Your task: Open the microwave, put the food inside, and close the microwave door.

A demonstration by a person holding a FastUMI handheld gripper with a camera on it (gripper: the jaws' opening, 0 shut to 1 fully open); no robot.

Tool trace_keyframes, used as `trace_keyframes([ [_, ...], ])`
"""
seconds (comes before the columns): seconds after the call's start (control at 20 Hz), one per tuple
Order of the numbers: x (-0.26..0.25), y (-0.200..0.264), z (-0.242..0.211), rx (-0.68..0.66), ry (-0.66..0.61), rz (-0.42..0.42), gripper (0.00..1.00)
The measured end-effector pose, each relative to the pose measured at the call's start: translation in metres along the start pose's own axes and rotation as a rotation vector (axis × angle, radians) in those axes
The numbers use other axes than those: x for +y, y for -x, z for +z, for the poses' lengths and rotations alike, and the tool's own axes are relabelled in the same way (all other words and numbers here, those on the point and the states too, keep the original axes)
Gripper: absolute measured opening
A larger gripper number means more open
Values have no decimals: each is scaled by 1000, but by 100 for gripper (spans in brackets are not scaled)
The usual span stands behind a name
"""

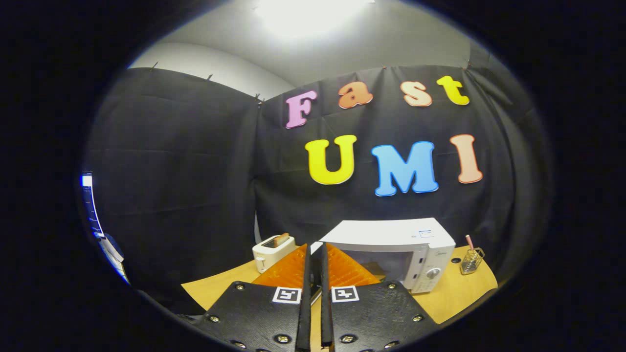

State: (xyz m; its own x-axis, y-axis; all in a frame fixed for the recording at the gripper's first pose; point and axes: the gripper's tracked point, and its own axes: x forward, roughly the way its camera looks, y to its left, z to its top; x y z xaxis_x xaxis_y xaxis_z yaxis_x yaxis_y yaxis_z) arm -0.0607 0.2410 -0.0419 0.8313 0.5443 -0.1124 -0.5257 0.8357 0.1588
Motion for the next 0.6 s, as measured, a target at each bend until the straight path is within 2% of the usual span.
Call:
trace_keyframes([
  [0.25, 80, -18, 3, 4, 13, 230, 8],
  [0.3, 89, -23, 1, -1, 5, 253, 4],
  [0.35, 104, -25, -5, 10, 0, 300, 0],
  [0.6, 169, -28, -46, 122, 11, 459, 0],
])
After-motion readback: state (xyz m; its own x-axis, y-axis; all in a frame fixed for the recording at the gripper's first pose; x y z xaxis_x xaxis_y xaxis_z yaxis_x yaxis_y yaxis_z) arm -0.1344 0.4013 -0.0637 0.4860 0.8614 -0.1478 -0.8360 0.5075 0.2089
